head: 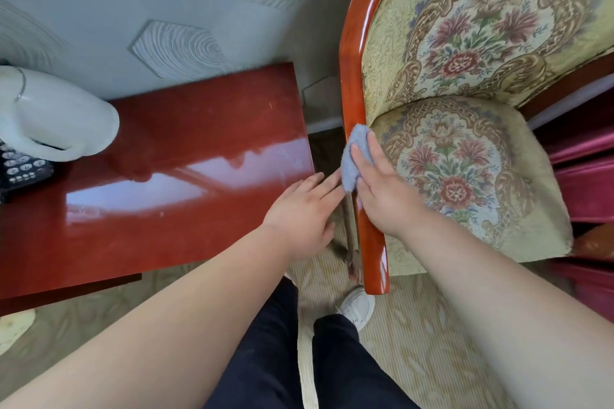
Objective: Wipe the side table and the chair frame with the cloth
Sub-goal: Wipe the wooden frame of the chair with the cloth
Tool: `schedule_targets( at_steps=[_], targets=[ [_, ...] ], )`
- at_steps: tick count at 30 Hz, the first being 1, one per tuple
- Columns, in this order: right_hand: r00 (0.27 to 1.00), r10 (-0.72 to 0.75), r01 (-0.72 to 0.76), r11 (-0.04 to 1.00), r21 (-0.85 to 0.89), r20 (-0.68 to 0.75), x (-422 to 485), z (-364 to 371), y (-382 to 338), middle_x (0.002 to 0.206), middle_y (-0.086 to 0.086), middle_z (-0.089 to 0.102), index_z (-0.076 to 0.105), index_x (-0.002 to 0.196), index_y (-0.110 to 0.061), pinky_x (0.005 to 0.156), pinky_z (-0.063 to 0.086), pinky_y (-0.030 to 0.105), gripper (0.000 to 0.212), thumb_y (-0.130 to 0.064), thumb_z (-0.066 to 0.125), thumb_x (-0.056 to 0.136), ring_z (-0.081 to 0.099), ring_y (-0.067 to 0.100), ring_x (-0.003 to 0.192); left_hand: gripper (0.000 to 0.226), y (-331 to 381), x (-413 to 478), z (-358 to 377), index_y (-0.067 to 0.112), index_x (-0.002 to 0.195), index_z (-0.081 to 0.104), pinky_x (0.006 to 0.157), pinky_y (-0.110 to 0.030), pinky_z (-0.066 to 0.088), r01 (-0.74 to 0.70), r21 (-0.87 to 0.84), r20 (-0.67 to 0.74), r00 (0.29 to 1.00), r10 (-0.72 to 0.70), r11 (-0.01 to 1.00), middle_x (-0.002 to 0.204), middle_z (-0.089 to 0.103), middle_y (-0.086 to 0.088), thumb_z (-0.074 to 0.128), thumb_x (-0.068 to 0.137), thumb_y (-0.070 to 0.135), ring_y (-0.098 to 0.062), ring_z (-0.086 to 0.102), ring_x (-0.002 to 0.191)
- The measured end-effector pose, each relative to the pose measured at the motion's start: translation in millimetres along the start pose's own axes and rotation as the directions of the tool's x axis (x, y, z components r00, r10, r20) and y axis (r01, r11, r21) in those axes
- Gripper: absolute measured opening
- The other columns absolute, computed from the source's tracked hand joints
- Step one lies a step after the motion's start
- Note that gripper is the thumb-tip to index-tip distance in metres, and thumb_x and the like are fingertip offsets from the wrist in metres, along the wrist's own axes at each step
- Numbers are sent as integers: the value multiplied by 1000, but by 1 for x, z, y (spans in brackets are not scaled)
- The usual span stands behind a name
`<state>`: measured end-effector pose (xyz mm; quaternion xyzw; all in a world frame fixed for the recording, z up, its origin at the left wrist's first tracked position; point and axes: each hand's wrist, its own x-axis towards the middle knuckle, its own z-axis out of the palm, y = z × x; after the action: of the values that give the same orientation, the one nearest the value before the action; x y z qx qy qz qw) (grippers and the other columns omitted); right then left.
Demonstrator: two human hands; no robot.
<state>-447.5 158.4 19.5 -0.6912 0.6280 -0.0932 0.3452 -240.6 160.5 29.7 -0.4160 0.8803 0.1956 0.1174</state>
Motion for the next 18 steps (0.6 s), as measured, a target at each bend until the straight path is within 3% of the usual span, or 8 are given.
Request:
schedule_targets(
  at_steps=[4, 6, 9, 11, 14, 16, 18],
  targets=[
    [996, -69, 58, 980, -192, -50, 74, -16, 2, 170, -3, -22, 7, 164, -30, 126, 23, 45, 60, -33, 32, 110, 0, 28, 159, 71, -18, 9, 9, 32, 161, 30, 121, -49, 30, -50, 29, -36, 998, 51, 998, 174, 6, 3, 54, 94, 36, -32, 27, 153],
    [993, -87, 71, 980, -184, -78, 76, -16, 3, 171, -4, -18, 12, 164, -30, 121, 33, 46, 61, -30, 37, 109, 13, 31, 158, 76, -28, 13, 5, 33, 163, 21, 119, -48, 32, 3, -15, -77, 997, -5, 1000, 174, 5, 5, 55, 95, 35, -31, 28, 153],
    [988, -87, 69, 988, -141, -128, 30, -1, 3, 172, -1, -7, 27, 162, -22, 89, 57, 48, 58, -23, 45, 107, 54, 36, 134, 78, -39, 24, -7, 32, 164, 17, 118, -49, 35, 45, -86, -119, 991, -55, 995, 174, 5, 6, 55, 97, 40, -30, 27, 153],
    [990, -52, 39, 994, -97, -133, -5, 10, 0, 172, -8, -10, 27, 162, -25, 83, 59, 45, 58, -26, 43, 107, 58, 33, 129, 76, -48, 32, -17, 31, 165, 16, 120, -49, 34, 50, -122, -127, 990, -66, 991, 174, 2, 8, 50, 99, 50, -29, 25, 154],
    [996, 52, -54, 998, -35, -72, -27, 23, -6, 170, -15, -16, 16, 164, -29, 115, 42, 45, 59, -30, 35, 109, 28, 28, 154, 77, -63, 48, -34, 35, 165, 11, 121, -48, 32, 32, -122, -124, 991, -48, 992, 174, -2, 11, 41, 99, 62, -28, 22, 156],
    [996, 41, -47, 997, -69, -83, -13, 25, -8, 171, -6, -17, 14, 165, -23, 123, 30, 49, 60, -27, 36, 109, 9, 29, 159, 78, -72, 63, -43, 36, 165, 10, 121, -49, 33, 3, -104, -119, 993, -15, 995, 174, -2, 12, 38, 97, 64, -28, 20, 156],
    [994, 26, -37, 993, -114, -102, 19, 18, -9, 172, 3, -16, 12, 165, -18, 124, 27, 50, 62, -23, 39, 109, 5, 34, 159, 79, -81, 77, -51, 35, 165, 10, 121, -50, 31, -8, -91, -110, 994, -2, 996, 174, -1, 11, 40, 98, 62, -28, 19, 157]
  ],
)
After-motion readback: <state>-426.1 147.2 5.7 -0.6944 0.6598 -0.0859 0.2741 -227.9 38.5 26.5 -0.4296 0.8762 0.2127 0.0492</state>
